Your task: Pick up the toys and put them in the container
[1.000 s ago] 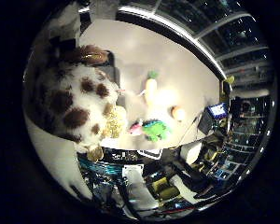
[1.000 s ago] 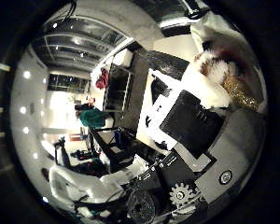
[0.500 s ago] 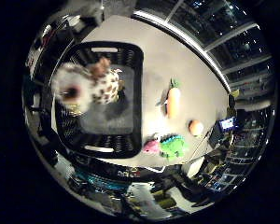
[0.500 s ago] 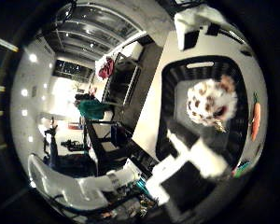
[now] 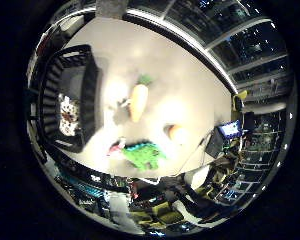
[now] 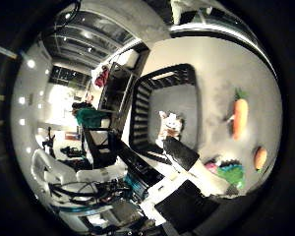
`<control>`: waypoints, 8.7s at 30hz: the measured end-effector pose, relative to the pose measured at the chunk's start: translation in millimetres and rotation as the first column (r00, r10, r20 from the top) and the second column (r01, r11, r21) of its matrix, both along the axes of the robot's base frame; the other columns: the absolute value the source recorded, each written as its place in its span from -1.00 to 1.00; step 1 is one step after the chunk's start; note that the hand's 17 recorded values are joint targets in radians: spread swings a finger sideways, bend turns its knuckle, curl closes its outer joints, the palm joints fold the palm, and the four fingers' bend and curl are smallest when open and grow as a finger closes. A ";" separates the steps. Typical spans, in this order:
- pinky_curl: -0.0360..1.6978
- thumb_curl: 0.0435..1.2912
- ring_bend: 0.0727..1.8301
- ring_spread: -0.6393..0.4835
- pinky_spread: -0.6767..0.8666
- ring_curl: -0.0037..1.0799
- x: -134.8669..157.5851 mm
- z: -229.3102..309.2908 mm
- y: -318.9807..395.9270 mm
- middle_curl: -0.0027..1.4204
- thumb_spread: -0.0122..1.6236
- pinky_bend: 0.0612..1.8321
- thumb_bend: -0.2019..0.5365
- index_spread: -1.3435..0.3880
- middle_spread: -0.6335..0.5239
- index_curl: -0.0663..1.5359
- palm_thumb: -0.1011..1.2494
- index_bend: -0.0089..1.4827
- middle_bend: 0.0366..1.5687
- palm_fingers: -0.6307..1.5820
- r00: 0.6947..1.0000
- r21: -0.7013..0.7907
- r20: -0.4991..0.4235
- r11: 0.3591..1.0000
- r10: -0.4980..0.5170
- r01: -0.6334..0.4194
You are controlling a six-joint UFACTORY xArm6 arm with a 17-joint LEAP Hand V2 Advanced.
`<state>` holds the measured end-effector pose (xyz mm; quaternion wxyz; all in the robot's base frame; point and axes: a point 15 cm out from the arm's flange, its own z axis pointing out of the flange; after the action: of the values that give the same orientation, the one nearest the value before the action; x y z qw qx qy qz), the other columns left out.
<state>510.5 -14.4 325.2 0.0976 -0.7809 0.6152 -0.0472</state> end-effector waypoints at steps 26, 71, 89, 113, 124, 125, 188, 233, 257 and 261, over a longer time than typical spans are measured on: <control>-0.63 -0.53 -0.72 0.25 0.34 -0.59 -59.4 -184.1 -322.5 -0.54 0.31 -0.68 -0.53 0.16 0.07 -0.57 0.10 -0.78 -0.71 -0.25 0.903 -0.084 -0.224 0.931 -0.366 0.356; -0.10 -0.05 0.48 -0.16 -0.42 0.05 -50.9 -111.2 -320.8 -0.11 -0.07 0.33 -0.51 0.28 -0.10 -0.08 0.69 0.44 0.58 0.68 0.919 -0.121 -0.180 0.935 -0.350 0.333; 0.11 0.15 0.53 -0.15 -0.40 0.02 -51.9 13.5 -9.0 -0.16 -0.13 0.24 -0.51 0.29 -0.08 -0.06 0.64 0.47 0.66 0.66 0.995 0.045 -0.080 0.997 -0.054 0.057; -0.29 -0.17 -0.42 0.30 0.29 -0.58 -57.3 -67.1 169.5 -0.55 0.27 -0.38 -0.52 -0.04 0.00 -0.39 0.36 -0.34 -0.39 -0.48 0.950 0.104 -0.219 0.974 0.221 -0.202; -0.51 -0.27 -0.68 0.41 0.48 -0.64 -61.9 -63.7 137.3 -0.59 0.28 -0.60 -0.52 -0.03 0.04 -0.48 0.38 -0.62 -0.68 -0.30 0.945 0.098 -0.246 0.975 0.217 -0.199; -0.52 -0.27 -0.69 0.41 0.48 -0.64 -65.0 -63.2 129.8 -0.58 0.28 -0.61 -0.51 -0.02 0.05 -0.48 0.38 -0.65 -0.68 -0.29 0.941 0.100 -0.259 0.976 0.215 -0.196; -0.44 -0.44 -0.06 -0.37 -0.54 -0.10 -154.0 -287.7 -160.8 -0.19 0.18 -0.16 -0.51 0.01 -0.38 -0.39 0.41 -0.50 -0.09 0.73 0.954 -0.069 -0.261 0.989 -0.146 0.132; 0.57 0.00 0.44 -0.26 -0.34 0.44 -98.1 -45.2 216.4 0.00 0.13 0.16 -0.51 0.28 -0.08 0.18 0.70 0.52 0.78 0.57 0.961 0.089 0.101 0.960 0.257 -0.266; -0.36 -0.28 -0.79 0.38 0.42 -0.53 -50.6 -121.8 231.3 -0.61 0.25 -0.67 -0.52 -0.06 0.03 -0.46 0.30 -0.72 -0.82 -0.43 0.907 0.025 -0.022 0.907 0.421 -0.420; -0.43 -0.31 -0.82 0.38 0.44 -0.54 -40.3 -114.1 206.7 -0.62 0.26 -0.69 -0.52 -0.05 0.05 -0.47 0.31 -0.73 -0.82 -0.38 0.915 0.015 -0.009 0.915 0.403 -0.403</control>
<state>470.2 192.3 211.1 0.1066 -0.8904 0.4421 -0.0176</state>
